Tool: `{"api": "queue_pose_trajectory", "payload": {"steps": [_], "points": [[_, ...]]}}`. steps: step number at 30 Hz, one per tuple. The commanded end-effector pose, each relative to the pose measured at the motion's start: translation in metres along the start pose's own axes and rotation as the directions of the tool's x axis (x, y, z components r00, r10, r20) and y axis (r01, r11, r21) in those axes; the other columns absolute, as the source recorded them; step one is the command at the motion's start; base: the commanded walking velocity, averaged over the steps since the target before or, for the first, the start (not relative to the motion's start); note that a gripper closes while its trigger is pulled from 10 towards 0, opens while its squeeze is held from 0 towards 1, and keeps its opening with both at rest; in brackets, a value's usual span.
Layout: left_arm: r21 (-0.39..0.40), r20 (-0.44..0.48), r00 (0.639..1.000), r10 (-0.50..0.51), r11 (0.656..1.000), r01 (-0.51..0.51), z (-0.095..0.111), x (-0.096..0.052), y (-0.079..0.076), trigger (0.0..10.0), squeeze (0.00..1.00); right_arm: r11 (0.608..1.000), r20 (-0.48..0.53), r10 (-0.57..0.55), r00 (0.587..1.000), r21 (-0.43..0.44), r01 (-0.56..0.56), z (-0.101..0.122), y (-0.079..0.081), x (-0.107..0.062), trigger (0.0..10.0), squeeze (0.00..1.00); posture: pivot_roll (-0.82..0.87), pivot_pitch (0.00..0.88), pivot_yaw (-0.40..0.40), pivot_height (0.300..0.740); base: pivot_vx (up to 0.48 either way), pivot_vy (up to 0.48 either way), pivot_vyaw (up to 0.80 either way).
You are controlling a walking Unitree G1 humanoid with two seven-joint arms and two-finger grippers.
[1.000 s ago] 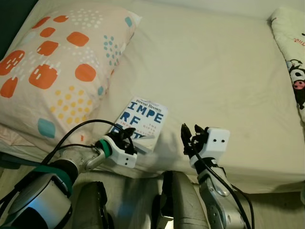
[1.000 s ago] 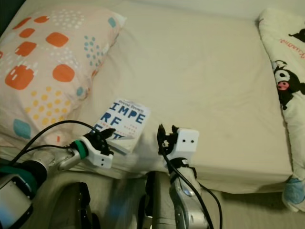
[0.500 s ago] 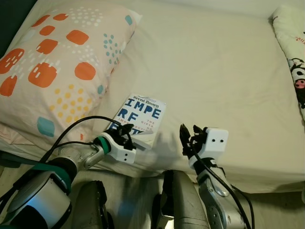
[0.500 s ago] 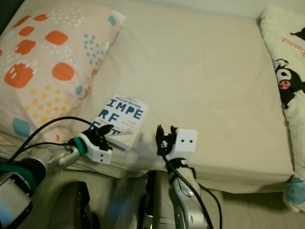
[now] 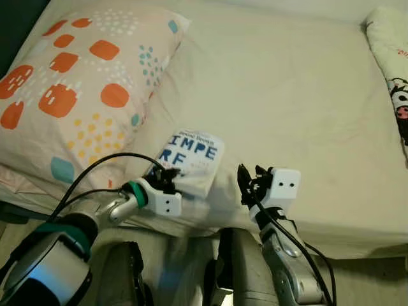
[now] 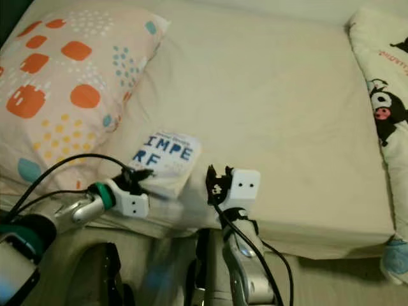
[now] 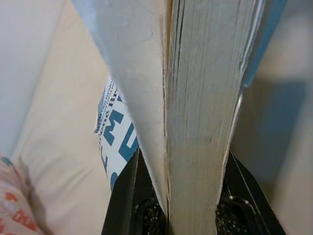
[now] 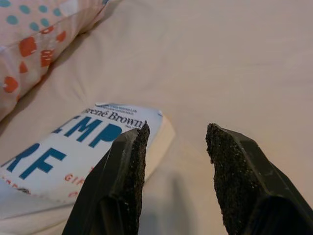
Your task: Clean up the room
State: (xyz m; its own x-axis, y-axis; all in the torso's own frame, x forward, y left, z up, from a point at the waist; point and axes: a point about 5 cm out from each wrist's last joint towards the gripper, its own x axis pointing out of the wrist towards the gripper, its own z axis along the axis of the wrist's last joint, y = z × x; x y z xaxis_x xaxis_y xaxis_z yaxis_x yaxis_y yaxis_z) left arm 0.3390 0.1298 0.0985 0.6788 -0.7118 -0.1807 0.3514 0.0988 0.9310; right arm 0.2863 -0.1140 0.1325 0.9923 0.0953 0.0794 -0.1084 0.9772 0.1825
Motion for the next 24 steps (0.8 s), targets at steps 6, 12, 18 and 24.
{"api": "queue_pose_trajectory", "payload": {"steps": [6, 12, 18, 24], "points": [[-0.023, 0.001, 0.996, -0.089, 0.996, 0.089, 0.001, -0.004, -0.021, 10.0, 1.0, 1.0, -0.021, -0.004, 1.0, 0.016, 0.004, -0.009, 0.002, 0.001, 10.0, 0.0, 0.02, 0.246, -0.023, 0.585, 0.0, 0.0, 0.0], [-0.034, -0.05, 0.993, -0.102, 0.994, 0.101, -0.007, -0.01, -0.018, 10.0, 1.0, 1.0, -0.011, 0.0, 1.0, 0.018, 0.0, -0.008, 0.002, 0.003, 10.0, 0.0, 0.02, 0.236, -0.017, 0.585, 0.0, 0.0, 0.0], [-0.105, -0.016, 0.989, -0.145, 0.984, 0.143, -0.005, -0.01, -0.016, 10.0, 0.0, 1.0, -0.008, -0.01, 1.0, 0.014, 0.01, -0.009, -0.002, 0.004, 10.0, 0.0, 0.03, 0.228, -0.019, 0.585, 0.0, 0.0, 0.0], [-0.122, 0.048, 0.982, -0.182, 0.975, 0.186, 0.002, -0.007, -0.009, 10.0, 1.0, 1.0, -0.004, -0.001, 1.0, 0.019, 0.001, -0.01, 0.003, 0.007, 10.0, 0.0, 0.03, 0.228, -0.019, 0.585, 0.0, 0.0, 0.0]]}}
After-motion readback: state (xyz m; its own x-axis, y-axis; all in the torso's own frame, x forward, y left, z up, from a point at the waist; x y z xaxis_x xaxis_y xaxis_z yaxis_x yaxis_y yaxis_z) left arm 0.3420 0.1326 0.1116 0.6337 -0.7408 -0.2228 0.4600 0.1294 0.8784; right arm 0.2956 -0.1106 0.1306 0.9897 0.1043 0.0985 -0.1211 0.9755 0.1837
